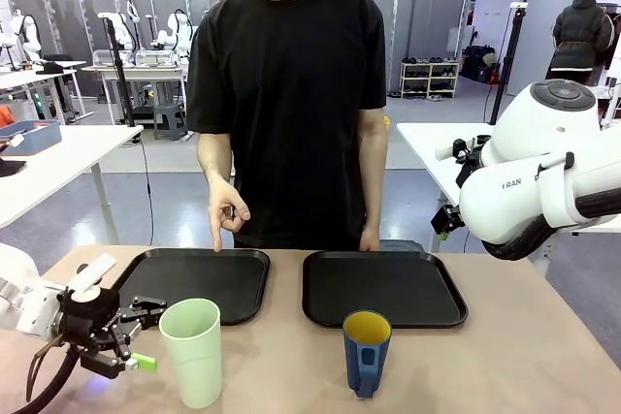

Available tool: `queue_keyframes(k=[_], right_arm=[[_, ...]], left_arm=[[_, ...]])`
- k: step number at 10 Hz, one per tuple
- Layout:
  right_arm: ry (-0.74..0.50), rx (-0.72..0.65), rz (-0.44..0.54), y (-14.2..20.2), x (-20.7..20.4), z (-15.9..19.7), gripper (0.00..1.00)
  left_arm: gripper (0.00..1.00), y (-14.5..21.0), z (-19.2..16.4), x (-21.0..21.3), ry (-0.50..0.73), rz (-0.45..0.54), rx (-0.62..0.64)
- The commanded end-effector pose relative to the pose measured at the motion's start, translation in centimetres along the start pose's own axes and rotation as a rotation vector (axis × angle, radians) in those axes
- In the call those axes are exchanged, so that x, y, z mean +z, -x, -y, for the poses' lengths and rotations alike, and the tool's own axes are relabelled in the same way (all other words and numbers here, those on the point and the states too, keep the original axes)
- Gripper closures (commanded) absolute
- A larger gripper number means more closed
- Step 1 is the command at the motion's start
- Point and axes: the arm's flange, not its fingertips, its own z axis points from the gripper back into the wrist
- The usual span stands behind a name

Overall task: Sort and store the cups by type.
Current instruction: Pick up the Reusable plastic cup.

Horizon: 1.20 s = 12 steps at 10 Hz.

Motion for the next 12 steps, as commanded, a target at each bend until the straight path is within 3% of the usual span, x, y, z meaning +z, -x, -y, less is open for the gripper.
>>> queue_keyframes(k=[1,12], right_arm=[[0.002,-0.001,-0.001,0.0,-0.1,0.1,0.0],[0.002,-0.001,-0.001,0.0,-0.1,0.1,0.0]], left_arm=[[0.0,2.3,0.2,-1.2,0.009,-0.013,-0.031],[0.0,3.5,-1.4,-4.6,0.089,0.019,-0.033]])
